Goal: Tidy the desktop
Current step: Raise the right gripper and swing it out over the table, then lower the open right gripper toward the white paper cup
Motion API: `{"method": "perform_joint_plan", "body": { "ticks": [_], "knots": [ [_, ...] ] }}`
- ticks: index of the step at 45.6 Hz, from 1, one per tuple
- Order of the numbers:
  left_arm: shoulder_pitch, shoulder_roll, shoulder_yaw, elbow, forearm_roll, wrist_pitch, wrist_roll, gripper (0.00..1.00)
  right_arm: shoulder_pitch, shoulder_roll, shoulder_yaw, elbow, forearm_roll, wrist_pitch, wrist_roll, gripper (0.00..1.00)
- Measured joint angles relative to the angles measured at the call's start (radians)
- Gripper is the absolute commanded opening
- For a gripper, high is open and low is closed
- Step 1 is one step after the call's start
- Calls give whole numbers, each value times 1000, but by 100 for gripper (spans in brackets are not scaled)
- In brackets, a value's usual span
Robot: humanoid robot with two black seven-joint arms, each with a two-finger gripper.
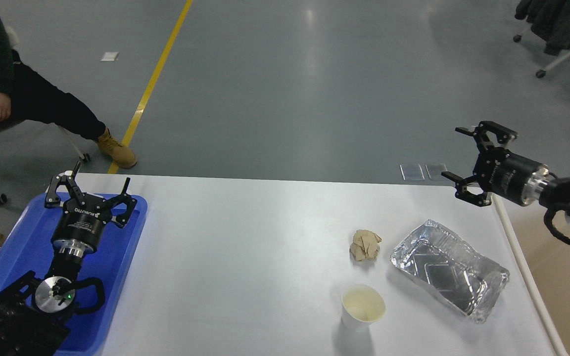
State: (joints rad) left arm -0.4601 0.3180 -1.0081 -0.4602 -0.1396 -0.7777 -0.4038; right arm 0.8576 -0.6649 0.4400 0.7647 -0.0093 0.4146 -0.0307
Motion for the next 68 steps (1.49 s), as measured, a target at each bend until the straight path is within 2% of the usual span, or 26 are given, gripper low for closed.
{"method": "perform_joint_plan", "body": {
  "ticks": [8,24,37,45,55,68],
  "knots": [
    [0,1,0,0,0,0,0,99,118,-72,-159,28,-53,14,-13,100],
    [0,1,-1,0,0,0,0,99,366,-182,-431,120,-319,80,-21,100],
    [0,1,-1,0,0,-2,0,99,716,-221,-867,292,-416,116,-2,100],
    [0,1,-1,0,0,-2,0,99,944,-186,-1122,436,-437,124,11,100],
    [0,1,-1,0,0,-2,0,99,1205,-79,-1411,611,-446,137,41,100],
    [0,1,-1,0,0,-2,0,99,1390,72,-1577,745,-436,178,92,100]
  ]
}}
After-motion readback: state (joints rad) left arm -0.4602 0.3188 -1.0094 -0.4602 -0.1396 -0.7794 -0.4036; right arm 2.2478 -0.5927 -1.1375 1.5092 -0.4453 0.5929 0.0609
